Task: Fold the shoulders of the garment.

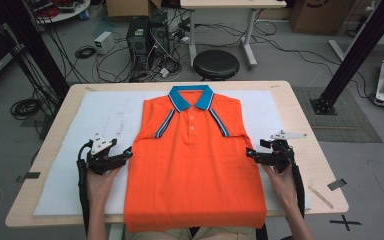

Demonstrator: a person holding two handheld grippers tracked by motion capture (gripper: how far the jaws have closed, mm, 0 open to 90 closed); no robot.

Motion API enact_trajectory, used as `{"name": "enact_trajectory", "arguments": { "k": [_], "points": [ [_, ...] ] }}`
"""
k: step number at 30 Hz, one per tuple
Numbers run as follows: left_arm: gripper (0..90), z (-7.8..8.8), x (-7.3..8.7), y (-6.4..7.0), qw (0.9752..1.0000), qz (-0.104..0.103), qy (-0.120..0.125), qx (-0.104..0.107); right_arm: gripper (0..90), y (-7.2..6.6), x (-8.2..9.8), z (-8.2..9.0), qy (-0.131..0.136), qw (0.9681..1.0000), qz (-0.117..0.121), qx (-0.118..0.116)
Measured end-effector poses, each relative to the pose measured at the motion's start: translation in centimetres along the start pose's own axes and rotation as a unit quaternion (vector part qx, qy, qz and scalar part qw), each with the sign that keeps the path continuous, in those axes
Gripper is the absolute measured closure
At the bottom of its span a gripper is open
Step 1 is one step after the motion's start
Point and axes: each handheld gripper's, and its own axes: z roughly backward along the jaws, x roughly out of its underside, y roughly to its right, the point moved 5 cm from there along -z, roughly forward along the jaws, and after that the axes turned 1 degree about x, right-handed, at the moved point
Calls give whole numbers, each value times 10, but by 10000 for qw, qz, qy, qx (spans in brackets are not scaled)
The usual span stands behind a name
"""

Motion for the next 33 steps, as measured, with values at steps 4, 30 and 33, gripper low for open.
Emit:
{"name": "enact_trajectory", "arguments": {
  "k": [4,30,33],
  "points": [
    [338,1,0,0,9999,73,38,61,247,-5,13,7,109,9999,-47,-64],
    [380,11,4,1,9966,598,168,549,266,-10,25,20,273,9993,70,242],
    [380,10,4,1,9963,622,123,586,267,-8,25,18,243,9993,54,265]
  ]
}}
